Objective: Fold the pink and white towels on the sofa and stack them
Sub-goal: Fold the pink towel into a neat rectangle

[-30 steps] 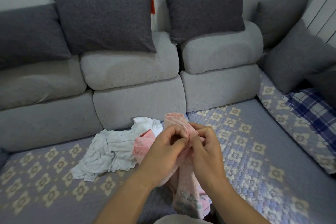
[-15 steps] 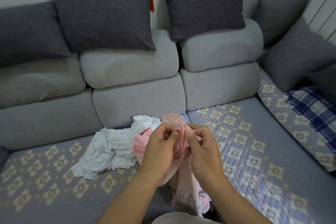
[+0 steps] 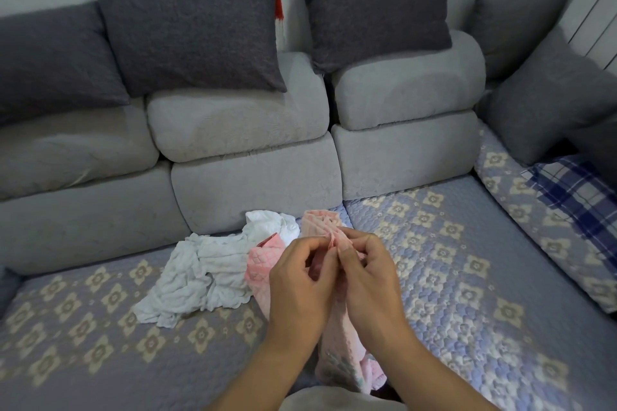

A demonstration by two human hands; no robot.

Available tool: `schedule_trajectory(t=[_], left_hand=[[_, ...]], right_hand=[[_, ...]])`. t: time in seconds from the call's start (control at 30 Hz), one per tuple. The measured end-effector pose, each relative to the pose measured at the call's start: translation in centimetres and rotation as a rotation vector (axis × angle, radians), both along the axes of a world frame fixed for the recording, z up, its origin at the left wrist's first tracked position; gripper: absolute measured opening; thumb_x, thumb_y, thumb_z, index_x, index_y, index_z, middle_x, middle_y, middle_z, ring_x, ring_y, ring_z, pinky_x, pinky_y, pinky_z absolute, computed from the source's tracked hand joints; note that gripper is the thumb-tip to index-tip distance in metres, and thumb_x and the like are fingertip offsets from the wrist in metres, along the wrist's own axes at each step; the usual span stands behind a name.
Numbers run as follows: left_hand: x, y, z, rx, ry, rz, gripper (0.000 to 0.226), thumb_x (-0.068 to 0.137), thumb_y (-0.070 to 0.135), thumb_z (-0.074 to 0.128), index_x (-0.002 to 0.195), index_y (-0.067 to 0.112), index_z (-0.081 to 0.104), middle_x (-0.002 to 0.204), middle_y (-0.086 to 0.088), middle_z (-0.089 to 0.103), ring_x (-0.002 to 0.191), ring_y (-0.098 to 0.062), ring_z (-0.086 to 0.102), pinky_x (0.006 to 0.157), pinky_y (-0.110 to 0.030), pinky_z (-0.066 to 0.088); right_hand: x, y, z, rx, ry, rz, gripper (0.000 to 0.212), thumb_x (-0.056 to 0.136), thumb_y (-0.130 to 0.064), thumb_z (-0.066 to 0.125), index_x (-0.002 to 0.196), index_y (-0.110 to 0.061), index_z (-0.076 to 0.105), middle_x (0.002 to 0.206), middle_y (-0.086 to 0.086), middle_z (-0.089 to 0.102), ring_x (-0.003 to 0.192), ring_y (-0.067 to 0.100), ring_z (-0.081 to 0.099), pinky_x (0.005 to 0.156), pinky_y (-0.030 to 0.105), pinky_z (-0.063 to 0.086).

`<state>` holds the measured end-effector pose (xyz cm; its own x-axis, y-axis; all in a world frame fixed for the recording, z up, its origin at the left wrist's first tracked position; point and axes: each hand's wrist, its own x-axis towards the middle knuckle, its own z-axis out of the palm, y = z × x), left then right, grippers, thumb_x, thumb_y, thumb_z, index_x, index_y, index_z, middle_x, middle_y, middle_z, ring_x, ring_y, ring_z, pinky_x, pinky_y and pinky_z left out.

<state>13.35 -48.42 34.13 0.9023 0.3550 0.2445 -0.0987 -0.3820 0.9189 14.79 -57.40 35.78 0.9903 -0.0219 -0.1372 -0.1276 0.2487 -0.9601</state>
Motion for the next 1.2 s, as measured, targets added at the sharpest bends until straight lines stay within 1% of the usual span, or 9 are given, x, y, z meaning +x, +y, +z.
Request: schedule_trajectory(t=[0.1, 0.3, 0.4, 0.53, 0.7, 0.87, 1.0, 1.13, 1.2], left_hand=[[0.2, 0.0, 0.3, 0.053, -0.026, 0.030, 0.005, 0.094, 0.021, 0.068, 0.090, 0.023, 0.071, 0.085, 0.012, 0.068, 0.085, -0.014, 0.065, 0.071, -0.028, 0.053], [-0.2, 0.0, 0.8, 0.048, -0.058, 0.092, 0.011, 0.093, 0.010, 0.065, 0.087, 0.019, 0.069, 0.085, 0.013, 0.066, 0.085, -0.014, 0.065, 0.073, -0.025, 0.052], [-0.1, 0.1, 0.8, 0.027, -0.026, 0.034, 0.009, 0.092, 0.010, 0.068, 0.087, 0.018, 0.072, 0.089, 0.011, 0.069, 0.090, -0.013, 0.067, 0.076, -0.025, 0.054], [-0.1, 0.3, 0.8, -0.027, 0.021, 0.034, 0.010, 0.090, 0.011, 0.071, 0.083, 0.018, 0.074, 0.090, 0.016, 0.072, 0.089, -0.007, 0.070, 0.076, -0.021, 0.055], [-0.1, 0.3, 0.8, -0.120, 0.051, -0.027, 0.009, 0.090, 0.014, 0.073, 0.093, 0.021, 0.077, 0.095, 0.009, 0.074, 0.092, -0.012, 0.072, 0.079, -0.026, 0.058], [0.1, 0.9, 0.6, -0.072, 0.183, -0.055, 0.024, 0.078, 0.016, 0.082, 0.085, 0.026, 0.061, 0.081, 0.007, 0.065, 0.075, -0.008, 0.062, 0.068, -0.019, 0.050], [0.7, 2.0, 0.4, -0.334, 0.260, -0.078, 0.014, 0.084, 0.007, 0.077, 0.079, 0.010, 0.064, 0.072, 0.000, 0.068, 0.068, -0.010, 0.063, 0.063, -0.019, 0.051], [0.8, 1.8, 0.5, -0.724, 0.258, -0.018, 0.011, 0.094, -0.005, 0.060, 0.084, -0.005, 0.055, 0.071, -0.013, 0.063, 0.064, -0.016, 0.064, 0.055, -0.020, 0.054], [1.1, 1.9, 0.1, -0.945, 0.241, -0.006, 0.014, 0.095, -0.004, 0.057, 0.082, -0.001, 0.053, 0.079, -0.019, 0.059, 0.073, -0.028, 0.059, 0.056, -0.029, 0.057]], right_hand=[[0.1, 0.2, -0.3, -0.007, 0.009, -0.001, 0.019, 0.101, -0.016, 0.056, 0.093, 0.001, 0.062, 0.110, -0.006, 0.071, 0.090, 0.024, 0.073, 0.076, 0.035, 0.061], [0.2, 0.6, -0.5, -0.029, 0.024, -0.117, 0.015, 0.101, -0.015, 0.056, 0.092, -0.003, 0.059, 0.113, -0.014, 0.067, 0.086, 0.014, 0.072, 0.064, 0.027, 0.057], [-0.1, 0.9, -0.6, -0.179, -0.069, -0.087, 0.017, 0.102, -0.019, 0.055, 0.092, -0.007, 0.062, 0.110, -0.019, 0.066, 0.089, 0.011, 0.071, 0.073, 0.030, 0.058], [-0.3, 0.9, -0.8, -0.118, -0.080, -0.067, 0.016, 0.101, -0.015, 0.055, 0.094, -0.003, 0.061, 0.110, -0.018, 0.067, 0.090, 0.009, 0.071, 0.072, 0.025, 0.057], [0.0, 0.7, -0.8, -0.170, -0.093, -0.055, 0.014, 0.102, -0.016, 0.054, 0.096, -0.011, 0.066, 0.110, -0.020, 0.067, 0.098, 0.012, 0.070, 0.085, 0.034, 0.058], [-0.5, 0.5, -0.5, -0.154, -0.035, 0.020, 0.028, 0.105, -0.017, 0.046, 0.102, -0.017, 0.073, 0.097, -0.004, 0.075, 0.094, 0.008, 0.071, 0.084, 0.025, 0.057], [0.1, 0.0, -1.8, -0.100, 0.018, 0.039, 0.028, 0.104, -0.026, 0.051, 0.100, -0.008, 0.072, 0.096, 0.015, 0.073, 0.097, 0.024, 0.071, 0.088, 0.041, 0.057], [0.1, -0.3, -3.0, -0.076, 0.025, 0.111, 0.007, 0.095, -0.010, 0.065, 0.096, -0.013, 0.071, 0.118, -0.005, 0.072, 0.115, 0.010, 0.066, 0.100, 0.038, 0.053], [0.0, 0.0, -3.3, -0.125, 0.006, 0.148, 0.026, 0.088, 0.001, 0.070, 0.106, -0.017, 0.067, 0.129, -0.015, 0.064, 0.121, -0.002, 0.059, 0.101, 0.028, 0.051]])
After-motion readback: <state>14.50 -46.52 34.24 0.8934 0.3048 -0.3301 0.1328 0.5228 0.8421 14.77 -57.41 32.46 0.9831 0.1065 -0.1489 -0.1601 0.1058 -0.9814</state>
